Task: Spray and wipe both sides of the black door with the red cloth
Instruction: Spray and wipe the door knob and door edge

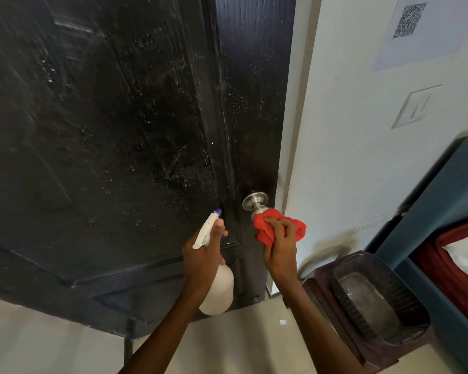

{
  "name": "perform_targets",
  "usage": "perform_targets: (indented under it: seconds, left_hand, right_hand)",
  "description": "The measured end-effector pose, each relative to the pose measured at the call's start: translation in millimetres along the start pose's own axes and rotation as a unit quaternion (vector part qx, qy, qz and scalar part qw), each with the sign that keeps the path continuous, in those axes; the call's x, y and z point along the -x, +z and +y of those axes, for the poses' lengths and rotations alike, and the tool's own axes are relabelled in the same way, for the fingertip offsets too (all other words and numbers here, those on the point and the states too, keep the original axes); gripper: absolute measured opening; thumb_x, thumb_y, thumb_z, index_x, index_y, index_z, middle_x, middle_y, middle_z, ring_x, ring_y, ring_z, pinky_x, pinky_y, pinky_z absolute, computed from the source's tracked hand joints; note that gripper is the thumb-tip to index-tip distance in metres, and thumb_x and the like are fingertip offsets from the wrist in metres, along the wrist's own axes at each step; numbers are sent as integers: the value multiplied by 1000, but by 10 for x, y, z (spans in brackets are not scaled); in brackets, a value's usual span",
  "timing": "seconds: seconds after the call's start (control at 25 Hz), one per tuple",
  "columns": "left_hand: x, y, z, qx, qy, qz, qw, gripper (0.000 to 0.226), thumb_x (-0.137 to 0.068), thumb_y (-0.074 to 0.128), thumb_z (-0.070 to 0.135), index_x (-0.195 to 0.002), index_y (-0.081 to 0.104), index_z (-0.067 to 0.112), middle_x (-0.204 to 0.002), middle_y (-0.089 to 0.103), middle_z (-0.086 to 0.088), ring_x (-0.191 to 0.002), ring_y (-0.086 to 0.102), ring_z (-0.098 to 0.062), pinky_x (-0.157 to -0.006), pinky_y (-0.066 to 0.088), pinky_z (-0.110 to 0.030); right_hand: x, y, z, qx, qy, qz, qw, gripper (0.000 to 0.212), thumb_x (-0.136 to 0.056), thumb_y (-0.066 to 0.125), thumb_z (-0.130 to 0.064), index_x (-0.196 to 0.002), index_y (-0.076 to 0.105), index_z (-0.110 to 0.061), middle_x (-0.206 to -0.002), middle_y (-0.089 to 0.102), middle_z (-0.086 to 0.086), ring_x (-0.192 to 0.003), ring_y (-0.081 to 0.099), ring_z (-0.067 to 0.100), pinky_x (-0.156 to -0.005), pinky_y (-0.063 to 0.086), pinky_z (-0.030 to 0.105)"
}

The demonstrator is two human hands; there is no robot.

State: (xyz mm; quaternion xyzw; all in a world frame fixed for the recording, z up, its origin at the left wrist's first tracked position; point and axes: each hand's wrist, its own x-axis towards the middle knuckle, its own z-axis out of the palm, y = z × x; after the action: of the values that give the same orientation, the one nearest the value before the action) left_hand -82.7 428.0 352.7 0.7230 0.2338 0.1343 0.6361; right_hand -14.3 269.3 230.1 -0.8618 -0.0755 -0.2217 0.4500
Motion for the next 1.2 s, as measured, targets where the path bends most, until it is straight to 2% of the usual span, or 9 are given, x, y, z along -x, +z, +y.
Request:
perform_targets:
  seconds: [0.2,0.32,0.52,0.64,0.76,0.84,0.96,1.08,1.2]
  left_hand:
    - [-22,65,19,6,-4,-10,1000,39,-87,60,51,-102,73,17,-95,75,-3,-60,60,-16,-50,50,-18]
    - [-38,57,109,13,11,-4,1000,39,-86,60,53,-101,73,19,-94,75,-5,-60,61,-18,-50,50,-19]
    - [-44,-149,481,55,70,17,996,29,-95,62,41,-103,74,15,-87,76,-1,-48,58,-13,-48,49,-24]
    - [-27,-310,850,88,130,24,987,31,-92,61,41,-103,73,15,-88,77,1,-47,58,-14,-47,49,-22]
    - [-38,-433,1205,88,191,33,977,34,-90,59,45,-98,74,15,-88,77,3,-45,56,-17,-49,50,-22]
    - [-39,-479,1339,86,213,39,972,35,-90,58,46,-96,74,15,-87,77,5,-45,57,-19,-50,51,-22]
    - [-19,-492,1410,93,218,41,971,33,-88,59,45,-97,74,18,-86,77,5,-44,56,-22,-50,51,-25]
    - [7,-448,1406,90,209,26,973,33,-88,59,48,-92,75,20,-85,77,3,-43,55,-25,-50,51,-26]
    - [-6,-395,1445,98,189,6,977,32,-90,60,45,-94,75,18,-86,77,3,-43,56,-23,-50,51,-23]
  right_hand:
    - [-43,-163,113,7,-24,-15,1000,59,-83,76,-3,-130,49,-26,-126,50,9,-102,54,20,-76,53,22]
    - [-76,-327,-36,-25,-4,36,999,50,-82,71,-14,-128,53,-24,-127,51,6,-105,59,26,-76,54,25]
    - [-634,-626,-869,-108,-159,101,976,73,-71,81,-14,-136,47,-21,-140,43,5,-129,45,13,-99,48,20]
    - [-1211,-707,-1439,-121,-242,157,950,75,-75,79,-2,-139,46,-23,-147,38,7,-141,36,11,-110,44,35]
    - [-1677,-664,-1757,-79,-258,125,955,80,-91,76,-24,-156,29,-25,-165,22,3,-151,23,13,-121,30,35]
    - [-1830,-600,-1773,-22,-247,90,965,88,-98,65,-48,-164,10,-30,-172,6,-3,-155,15,17,-122,27,46]
    - [-1866,-523,-1715,-1,-210,103,972,90,-98,57,-58,-164,-1,-35,-173,3,-5,-157,15,25,-123,21,52]
    - [-1851,-517,-1730,-29,-196,127,972,91,-97,69,-34,-164,6,-37,-171,14,-3,-152,25,22,-118,29,45]
    - [-1860,-632,-1780,-106,-183,173,962,91,-88,72,-3,-157,27,-42,-158,41,-2,-142,39,14,-114,41,41]
